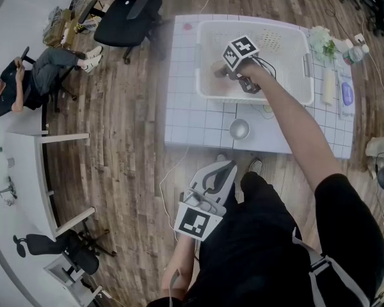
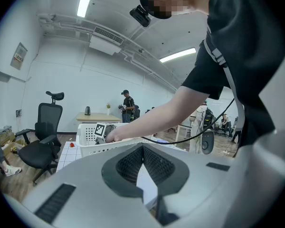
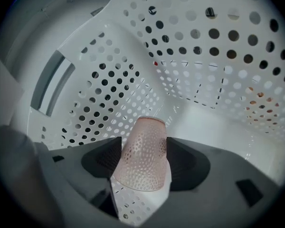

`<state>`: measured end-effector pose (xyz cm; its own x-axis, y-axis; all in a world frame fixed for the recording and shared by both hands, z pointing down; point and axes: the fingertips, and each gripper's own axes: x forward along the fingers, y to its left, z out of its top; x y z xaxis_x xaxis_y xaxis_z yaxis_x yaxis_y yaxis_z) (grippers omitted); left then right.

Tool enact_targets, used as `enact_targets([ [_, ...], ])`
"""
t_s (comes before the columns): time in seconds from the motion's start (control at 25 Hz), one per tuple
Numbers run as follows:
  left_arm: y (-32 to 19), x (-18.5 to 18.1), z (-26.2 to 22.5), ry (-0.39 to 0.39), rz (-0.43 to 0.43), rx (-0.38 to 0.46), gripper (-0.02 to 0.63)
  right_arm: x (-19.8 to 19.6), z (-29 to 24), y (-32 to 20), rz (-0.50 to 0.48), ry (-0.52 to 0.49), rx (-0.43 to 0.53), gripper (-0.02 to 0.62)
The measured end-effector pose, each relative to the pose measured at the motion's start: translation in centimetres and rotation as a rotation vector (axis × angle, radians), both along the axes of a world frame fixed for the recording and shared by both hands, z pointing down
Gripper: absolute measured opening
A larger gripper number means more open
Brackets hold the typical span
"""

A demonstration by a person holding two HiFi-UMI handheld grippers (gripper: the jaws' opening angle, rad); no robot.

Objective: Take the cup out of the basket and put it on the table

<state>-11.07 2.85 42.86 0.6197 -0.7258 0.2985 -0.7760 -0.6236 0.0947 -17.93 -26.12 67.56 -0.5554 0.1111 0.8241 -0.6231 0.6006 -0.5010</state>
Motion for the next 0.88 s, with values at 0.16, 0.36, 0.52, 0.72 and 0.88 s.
enact_targets([
  [0.16,-0.1,0.0,-0.3,0.002,0.004,0.004,0.009,0.3,-1.5,-0.9,0.050,-0.052,-0.011,0.304],
  [0.36,-0.1,0.0,-0.6,-0.003,0.011,0.017,0.009,0.8,-3.8,-2.2,0.121,-0.125,-0.020,0.301],
  [0.52,-0.2,0.1,-0.7,-0.006,0.019,0.028,0.009,1.2,-5.8,-3.3,0.197,-0.208,-0.045,0.296],
  [0.72,-0.6,-0.1,-1.0,0.003,0.016,0.052,0.009,1.7,-8.8,-4.4,0.289,-0.332,-0.072,0.289],
  [0.88,-1.0,0.1,-1.1,0.010,0.014,0.053,0.009,2.0,-10.1,-4.6,0.343,-0.413,-0.111,0.285],
])
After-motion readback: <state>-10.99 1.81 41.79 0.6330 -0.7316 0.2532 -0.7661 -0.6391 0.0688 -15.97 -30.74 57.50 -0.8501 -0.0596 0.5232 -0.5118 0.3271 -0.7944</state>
